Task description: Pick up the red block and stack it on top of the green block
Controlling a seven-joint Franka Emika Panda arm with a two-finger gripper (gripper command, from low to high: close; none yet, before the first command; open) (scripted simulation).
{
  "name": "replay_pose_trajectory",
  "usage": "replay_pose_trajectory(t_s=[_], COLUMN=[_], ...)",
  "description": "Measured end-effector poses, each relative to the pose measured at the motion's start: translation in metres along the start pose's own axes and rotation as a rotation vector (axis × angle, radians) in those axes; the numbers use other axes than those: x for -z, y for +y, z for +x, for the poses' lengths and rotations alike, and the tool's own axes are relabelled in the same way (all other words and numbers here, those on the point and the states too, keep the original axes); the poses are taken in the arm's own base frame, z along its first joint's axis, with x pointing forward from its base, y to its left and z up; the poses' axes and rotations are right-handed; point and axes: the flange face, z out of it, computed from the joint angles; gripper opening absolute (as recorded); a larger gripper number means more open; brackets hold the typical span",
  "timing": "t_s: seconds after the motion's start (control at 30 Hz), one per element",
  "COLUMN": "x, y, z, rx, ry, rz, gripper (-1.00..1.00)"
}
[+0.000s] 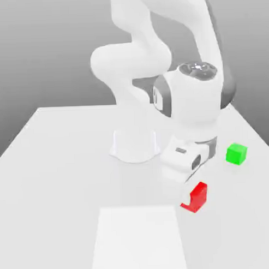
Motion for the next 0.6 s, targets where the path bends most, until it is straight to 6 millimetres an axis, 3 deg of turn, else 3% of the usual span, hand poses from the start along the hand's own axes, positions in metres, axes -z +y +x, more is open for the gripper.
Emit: replay_pose_trajectory(t_s=[0.13, 0.33, 0.5, 0.6], x=[0.005, 0.008, 0.001, -0.022], y=[-0.088, -0.187, -0.247, -0.255], z=[-0.029, -0.098, -0.172, -0.182], rx=[0.384, 0.906, 1.328, 1.392], ry=[-0.007, -0.019, -0.03, -0.03], rz=[0.005, -0.005, -0.031, -0.04], gripper=[-1.0, -1.0, -1.0, -1.0])
